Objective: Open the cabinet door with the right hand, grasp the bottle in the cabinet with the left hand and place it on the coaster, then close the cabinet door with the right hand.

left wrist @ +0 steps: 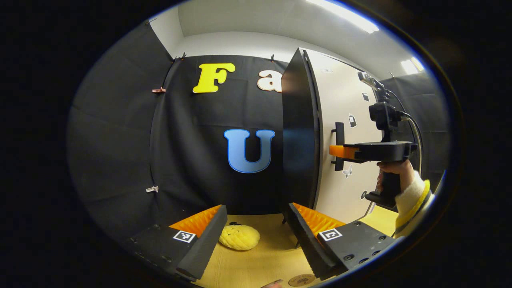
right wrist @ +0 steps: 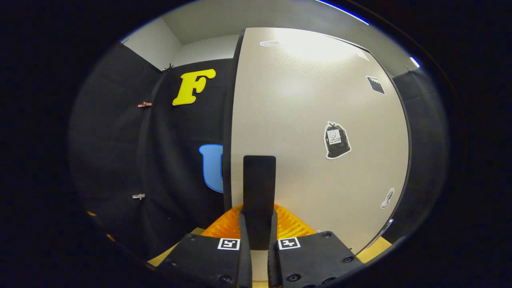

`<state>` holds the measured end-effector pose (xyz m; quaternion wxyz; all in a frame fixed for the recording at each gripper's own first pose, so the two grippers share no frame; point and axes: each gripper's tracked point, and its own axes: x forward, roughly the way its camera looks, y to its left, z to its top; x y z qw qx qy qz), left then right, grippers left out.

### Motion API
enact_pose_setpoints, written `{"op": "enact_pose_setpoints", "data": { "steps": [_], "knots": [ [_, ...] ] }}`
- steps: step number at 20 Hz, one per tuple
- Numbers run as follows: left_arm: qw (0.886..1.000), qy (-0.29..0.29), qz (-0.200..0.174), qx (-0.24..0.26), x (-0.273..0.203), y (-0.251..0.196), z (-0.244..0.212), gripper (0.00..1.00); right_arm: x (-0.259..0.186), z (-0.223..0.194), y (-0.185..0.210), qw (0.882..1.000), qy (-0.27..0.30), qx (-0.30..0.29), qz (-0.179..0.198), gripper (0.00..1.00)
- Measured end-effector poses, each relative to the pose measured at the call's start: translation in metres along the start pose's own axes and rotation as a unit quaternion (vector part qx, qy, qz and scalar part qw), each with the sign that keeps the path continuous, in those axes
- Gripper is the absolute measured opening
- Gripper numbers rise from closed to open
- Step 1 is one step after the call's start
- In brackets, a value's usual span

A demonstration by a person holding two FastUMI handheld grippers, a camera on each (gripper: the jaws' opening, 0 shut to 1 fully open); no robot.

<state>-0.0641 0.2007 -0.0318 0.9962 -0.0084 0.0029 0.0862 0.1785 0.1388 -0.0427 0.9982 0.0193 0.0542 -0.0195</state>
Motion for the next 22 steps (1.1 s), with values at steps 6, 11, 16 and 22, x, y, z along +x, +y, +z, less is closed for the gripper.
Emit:
{"op": "enact_pose_setpoints", "data": {
  "steps": [6, 11, 16, 22],
  "knots": [
    [1.000, -0.009, -0.004, 0.013, -0.015, -0.016, 0.008, 0.96, -0.048, 0.003, -0.007, 0.999, 0.001, 0.003, 0.032, 0.20],
    [1.000, -0.015, -0.013, 0.013, -0.021, -0.032, 0.012, 0.96, -0.081, 0.007, -0.014, 0.999, 0.008, -0.001, 0.048, 0.19],
    [0.999, -0.024, -0.044, 0.019, -0.019, -0.060, 0.019, 0.96, -0.119, 0.008, -0.029, 0.999, 0.006, 0.002, 0.050, 0.19],
    [0.993, -0.022, -0.113, 0.011, -0.012, -0.110, 0.014, 0.96, -0.157, 0.012, -0.052, 0.999, 0.009, 0.002, 0.038, 0.19]
  ]
}}
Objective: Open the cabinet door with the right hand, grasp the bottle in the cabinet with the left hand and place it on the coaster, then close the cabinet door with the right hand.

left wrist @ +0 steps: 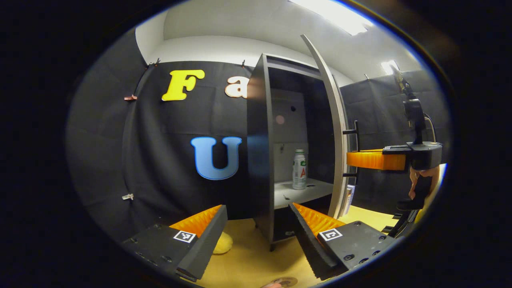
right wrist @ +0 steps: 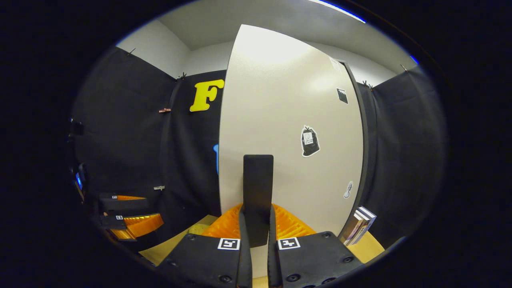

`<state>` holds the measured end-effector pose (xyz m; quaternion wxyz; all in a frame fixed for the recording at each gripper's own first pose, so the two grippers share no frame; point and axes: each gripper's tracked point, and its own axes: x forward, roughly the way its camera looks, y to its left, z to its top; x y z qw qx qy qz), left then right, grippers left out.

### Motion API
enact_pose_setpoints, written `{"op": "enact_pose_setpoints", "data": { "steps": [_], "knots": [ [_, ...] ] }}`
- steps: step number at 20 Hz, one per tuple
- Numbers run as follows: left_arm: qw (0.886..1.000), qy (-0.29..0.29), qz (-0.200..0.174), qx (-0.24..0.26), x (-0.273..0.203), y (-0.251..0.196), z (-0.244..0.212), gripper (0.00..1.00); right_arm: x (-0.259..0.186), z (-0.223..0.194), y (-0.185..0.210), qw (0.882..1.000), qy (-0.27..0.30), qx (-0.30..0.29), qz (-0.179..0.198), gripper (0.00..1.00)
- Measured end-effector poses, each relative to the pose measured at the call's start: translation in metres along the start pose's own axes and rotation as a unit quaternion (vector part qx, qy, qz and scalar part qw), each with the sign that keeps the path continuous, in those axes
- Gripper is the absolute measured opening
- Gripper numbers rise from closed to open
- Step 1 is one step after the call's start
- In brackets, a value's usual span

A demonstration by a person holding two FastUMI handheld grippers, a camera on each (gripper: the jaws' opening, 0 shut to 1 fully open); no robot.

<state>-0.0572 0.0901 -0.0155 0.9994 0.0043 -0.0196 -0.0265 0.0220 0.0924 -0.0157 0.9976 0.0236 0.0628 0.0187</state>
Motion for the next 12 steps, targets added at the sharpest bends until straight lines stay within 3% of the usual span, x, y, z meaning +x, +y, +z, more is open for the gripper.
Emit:
{"op": "enact_pose_setpoints", "data": {
  "steps": [12],
  "knots": [
    [0.991, -0.004, -0.136, -0.013, 0.039, -0.106, -0.009, 0.96, -0.105, 0.006, -0.092, 0.999, -0.012, 0.011, -0.047, 0.19]
  ]
}}
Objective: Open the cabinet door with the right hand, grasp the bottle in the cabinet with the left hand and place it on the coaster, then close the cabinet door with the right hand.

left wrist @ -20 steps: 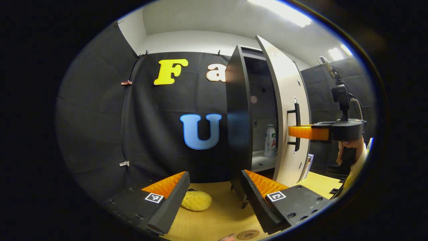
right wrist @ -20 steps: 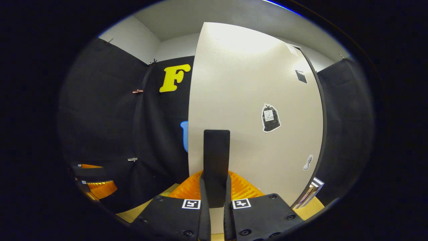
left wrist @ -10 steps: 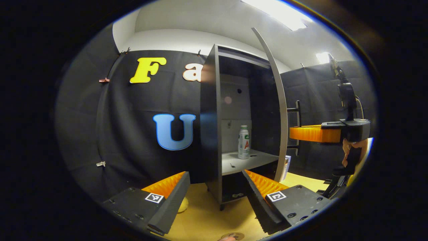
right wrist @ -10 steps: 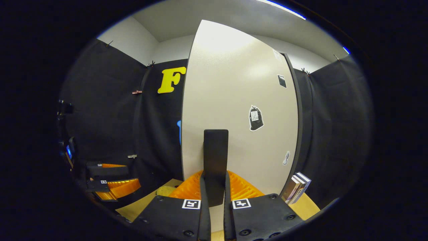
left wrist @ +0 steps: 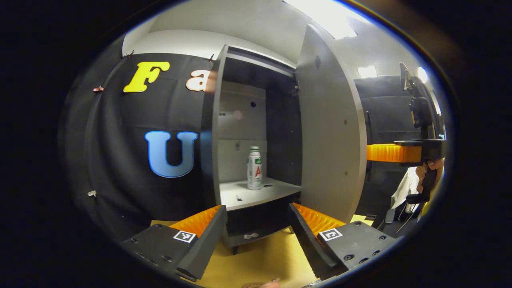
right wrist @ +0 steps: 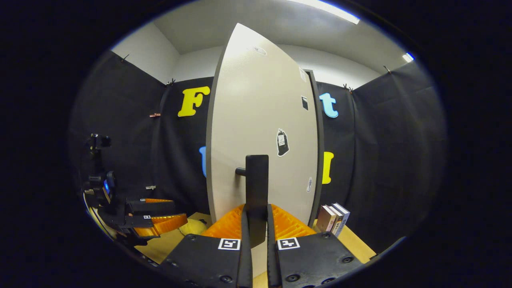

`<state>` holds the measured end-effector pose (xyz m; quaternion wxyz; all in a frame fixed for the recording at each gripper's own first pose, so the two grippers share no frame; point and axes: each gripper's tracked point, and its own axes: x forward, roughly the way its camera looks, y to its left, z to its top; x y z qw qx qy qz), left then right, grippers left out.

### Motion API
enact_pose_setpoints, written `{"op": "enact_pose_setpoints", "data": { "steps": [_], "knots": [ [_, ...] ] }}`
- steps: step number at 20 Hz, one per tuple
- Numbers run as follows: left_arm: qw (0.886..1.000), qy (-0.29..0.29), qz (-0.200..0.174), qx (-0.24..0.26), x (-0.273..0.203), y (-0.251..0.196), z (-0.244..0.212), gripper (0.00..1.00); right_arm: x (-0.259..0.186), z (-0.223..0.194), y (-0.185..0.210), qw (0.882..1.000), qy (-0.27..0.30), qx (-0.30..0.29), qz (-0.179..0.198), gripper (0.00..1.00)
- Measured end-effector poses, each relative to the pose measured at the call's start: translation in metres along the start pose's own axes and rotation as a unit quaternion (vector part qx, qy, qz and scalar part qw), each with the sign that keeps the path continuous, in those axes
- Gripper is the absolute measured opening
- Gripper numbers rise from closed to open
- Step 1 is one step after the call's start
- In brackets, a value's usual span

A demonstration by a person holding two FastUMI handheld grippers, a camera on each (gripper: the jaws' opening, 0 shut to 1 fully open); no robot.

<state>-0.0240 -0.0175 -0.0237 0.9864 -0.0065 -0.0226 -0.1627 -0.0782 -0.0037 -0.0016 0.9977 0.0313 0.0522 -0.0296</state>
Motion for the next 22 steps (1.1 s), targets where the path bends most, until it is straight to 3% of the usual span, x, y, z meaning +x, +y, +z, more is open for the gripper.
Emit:
{"op": "enact_pose_setpoints", "data": {
  "steps": [10, 18, 22],
  "knots": [
    [0.997, -0.009, -0.080, -0.017, 0.071, -0.086, 0.005, 0.96, -0.040, -0.006, -0.083, 0.998, 0.022, -0.008, -0.058, 0.17],
    [0.997, -0.015, -0.081, -0.008, 0.108, -0.116, 0.008, 0.98, -0.056, 0.004, -0.164, 0.994, 0.018, -0.018, -0.105, 0.12],
    [0.997, -0.017, -0.069, 0.000, 0.133, -0.118, 0.010, 0.96, -0.061, 0.007, -0.179, 0.996, 0.020, -0.007, -0.092, 0.12]
  ]
}}
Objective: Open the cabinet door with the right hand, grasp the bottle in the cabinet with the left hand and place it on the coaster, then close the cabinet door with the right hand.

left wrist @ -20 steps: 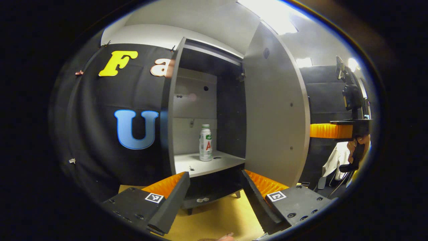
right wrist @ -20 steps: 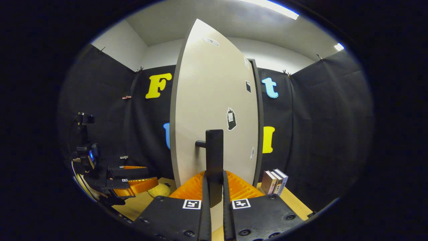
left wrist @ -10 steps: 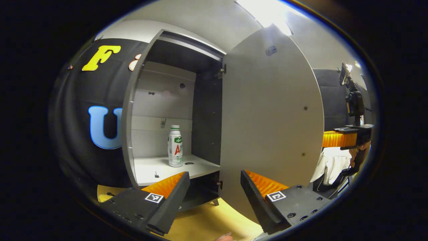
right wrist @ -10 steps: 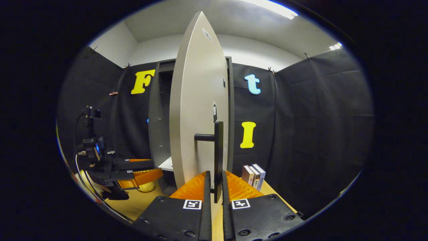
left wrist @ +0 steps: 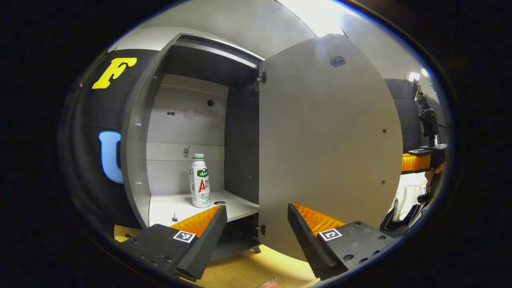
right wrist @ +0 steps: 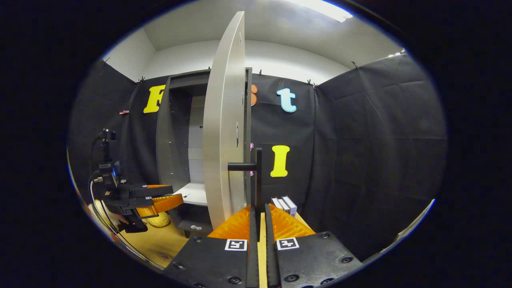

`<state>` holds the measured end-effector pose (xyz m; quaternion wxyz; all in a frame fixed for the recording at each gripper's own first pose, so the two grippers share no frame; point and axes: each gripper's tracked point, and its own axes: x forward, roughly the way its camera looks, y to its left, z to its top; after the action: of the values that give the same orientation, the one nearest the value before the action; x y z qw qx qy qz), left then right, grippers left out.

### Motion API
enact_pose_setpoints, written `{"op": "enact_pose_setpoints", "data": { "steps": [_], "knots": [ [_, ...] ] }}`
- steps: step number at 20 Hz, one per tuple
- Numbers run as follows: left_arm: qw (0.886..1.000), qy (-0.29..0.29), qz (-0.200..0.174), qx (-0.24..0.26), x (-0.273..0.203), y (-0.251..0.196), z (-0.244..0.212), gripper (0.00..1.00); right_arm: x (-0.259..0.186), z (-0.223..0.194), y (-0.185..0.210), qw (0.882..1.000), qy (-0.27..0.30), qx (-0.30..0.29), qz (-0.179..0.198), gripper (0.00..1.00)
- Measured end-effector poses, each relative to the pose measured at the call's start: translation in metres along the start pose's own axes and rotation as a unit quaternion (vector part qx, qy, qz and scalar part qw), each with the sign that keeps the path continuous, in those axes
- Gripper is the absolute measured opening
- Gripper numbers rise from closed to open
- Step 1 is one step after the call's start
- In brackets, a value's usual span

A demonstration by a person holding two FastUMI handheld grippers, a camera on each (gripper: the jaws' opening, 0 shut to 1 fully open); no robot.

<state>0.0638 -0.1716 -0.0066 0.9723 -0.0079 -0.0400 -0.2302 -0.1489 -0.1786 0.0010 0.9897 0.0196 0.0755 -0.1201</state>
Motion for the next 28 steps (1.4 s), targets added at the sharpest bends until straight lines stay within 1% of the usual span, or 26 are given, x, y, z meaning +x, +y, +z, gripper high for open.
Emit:
{"op": "enact_pose_setpoints", "data": {
  "steps": [2, 6, 8, 9, 10, 12, 15, 18, 19, 20, 21, 23, 24, 25, 28],
  "knots": [
    [1.000, -0.002, 0.009, 0.007, 0.010, 0.005, 0.001, 0.96, 0.002, -0.001, -0.005, 1.000, -0.001, 0.003, 0.006, 0.12],
    [0.999, -0.021, 0.042, 0.028, 0.038, 0.033, 0.008, 0.96, -0.004, 0.002, -0.021, 1.000, -0.005, 0.011, 0.007, 0.12],
    [0.997, -0.023, 0.061, 0.039, 0.053, 0.052, 0.010, 0.98, -0.008, 0.008, -0.014, 0.999, -0.013, 0.020, 0.021, 0.12],
    [0.996, -0.020, 0.070, 0.045, 0.062, 0.059, 0.010, 0.96, -0.008, 0.006, -0.014, 1.000, -0.011, 0.017, 0.022, 0.12],
    [0.995, -0.019, 0.080, 0.052, 0.071, 0.067, 0.010, 0.98, -0.007, 0.001, -0.017, 1.000, -0.003, 0.010, 0.017, 0.12],
    [0.993, -0.019, 0.098, 0.060, 0.091, 0.086, 0.010, 0.98, -0.010, -0.008, -0.016, 1.000, 0.014, -0.005, 0.013, 0.12],
    [0.991, -0.017, 0.120, 0.059, 0.125, 0.114, 0.008, 0.96, -0.017, -0.012, -0.021, 0.999, 0.027, -0.019, -0.004, 0.11],
    [0.990, -0.019, 0.132, 0.039, 0.161, 0.138, 0.006, 0.96, -0.033, -0.009, -0.030, 0.999, 0.030, -0.020, -0.034, 0.12],
    [0.989, -0.019, 0.140, 0.045, 0.171, 0.149, 0.005, 0.99, -0.040, -0.006, -0.032, 0.998, 0.028, -0.021, -0.044, 0.12],
    [0.988, -0.015, 0.146, 0.052, 0.182, 0.157, 0.001, 0.96, -0.045, -0.004, -0.035, 0.998, 0.028, -0.021, -0.054, 0.12],
    [0.987, -0.012, 0.149, 0.056, 0.192, 0.164, -0.003, 0.96, -0.050, -0.003, -0.042, 0.997, 0.028, -0.023, -0.069, 0.12],
    [0.987, -0.003, 0.152, 0.049, 0.211, 0.172, -0.012, 0.96, -0.054, -0.003, -0.060, 0.993, 0.031, -0.029, -0.106, 0.14],
    [0.987, 0.004, 0.156, 0.043, 0.218, 0.180, -0.019, 0.99, -0.056, -0.001, -0.064, 0.992, 0.032, -0.027, -0.117, 0.17],
    [0.987, 0.010, 0.159, 0.037, 0.223, 0.187, -0.023, 0.96, -0.055, 0.001, -0.061, 0.992, 0.032, -0.021, -0.119, 0.17],
    [0.986, 0.018, 0.164, 0.038, 0.241, 0.202, -0.030, 0.96, -0.054, -0.001, -0.057, 0.992, 0.032, -0.021, -0.121, 0.17]
  ]
}}
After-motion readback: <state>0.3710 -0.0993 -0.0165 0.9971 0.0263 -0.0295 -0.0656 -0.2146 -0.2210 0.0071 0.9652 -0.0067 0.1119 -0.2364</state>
